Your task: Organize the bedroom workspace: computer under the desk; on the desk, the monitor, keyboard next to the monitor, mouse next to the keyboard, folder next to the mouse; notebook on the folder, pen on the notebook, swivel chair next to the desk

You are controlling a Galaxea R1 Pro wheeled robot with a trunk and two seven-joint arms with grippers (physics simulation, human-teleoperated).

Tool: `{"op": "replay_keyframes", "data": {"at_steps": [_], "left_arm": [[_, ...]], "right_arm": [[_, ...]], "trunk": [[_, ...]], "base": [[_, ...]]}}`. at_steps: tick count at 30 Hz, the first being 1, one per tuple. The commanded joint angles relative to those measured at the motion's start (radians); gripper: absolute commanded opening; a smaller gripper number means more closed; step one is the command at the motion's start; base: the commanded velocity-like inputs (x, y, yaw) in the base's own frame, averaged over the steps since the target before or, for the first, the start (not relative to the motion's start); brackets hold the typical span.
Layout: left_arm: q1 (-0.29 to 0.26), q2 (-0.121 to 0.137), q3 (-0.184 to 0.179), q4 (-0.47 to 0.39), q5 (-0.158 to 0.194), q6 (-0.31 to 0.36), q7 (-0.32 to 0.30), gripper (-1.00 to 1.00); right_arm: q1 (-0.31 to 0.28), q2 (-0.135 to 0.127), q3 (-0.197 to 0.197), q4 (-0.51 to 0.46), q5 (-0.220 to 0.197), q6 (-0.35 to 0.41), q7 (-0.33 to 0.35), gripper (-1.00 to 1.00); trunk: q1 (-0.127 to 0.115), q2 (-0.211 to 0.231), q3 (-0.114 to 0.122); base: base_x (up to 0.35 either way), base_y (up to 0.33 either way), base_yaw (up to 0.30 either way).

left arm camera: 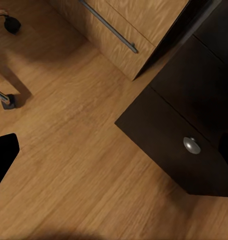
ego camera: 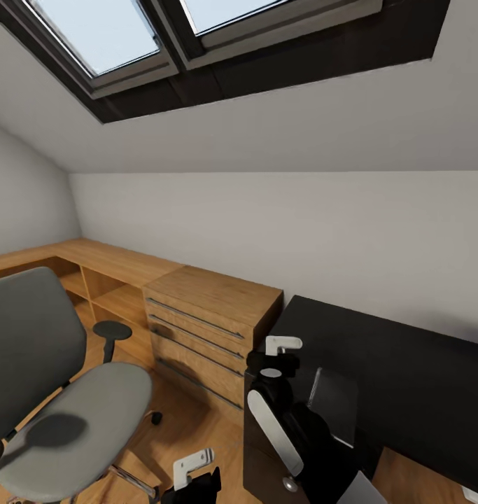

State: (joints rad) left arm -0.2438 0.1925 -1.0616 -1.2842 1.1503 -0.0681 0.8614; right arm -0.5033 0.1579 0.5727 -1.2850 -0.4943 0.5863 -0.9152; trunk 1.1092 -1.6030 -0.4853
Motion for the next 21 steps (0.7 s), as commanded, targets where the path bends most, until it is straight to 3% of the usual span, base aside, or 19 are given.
{"op": "replay_keyframes", "data": {"at_steps": [1,6,21], "left_arm": [[-0.002,0.001,-0.003,-0.001,0.008,-0.007,0.004,1.0],[-0.002,0.001,-0.003,-0.001,0.008,-0.007,0.004,1.0],[-0.002,0.001,-0.003,-0.001,0.008,-0.007,0.004,1.0]], "right_arm": [[-0.001,0.002,0.002,0.003,0.0,0.005,-0.007,1.0],[-0.001,0.009,0.003,0.016,0.022,0.003,-0.002,1.0],[-0.003,0.007,-0.002,0.053,0.033,0.004,0.034,1.0]], "trunk": [[0.0,-0.001,-0.001],[0.0,-0.001,-0.001],[0.0,-0.001,-0.001]], "base": [[0.0,0.0,0.001],[0.0,0.0,0.0],[0.0,0.0,0.0]]}}
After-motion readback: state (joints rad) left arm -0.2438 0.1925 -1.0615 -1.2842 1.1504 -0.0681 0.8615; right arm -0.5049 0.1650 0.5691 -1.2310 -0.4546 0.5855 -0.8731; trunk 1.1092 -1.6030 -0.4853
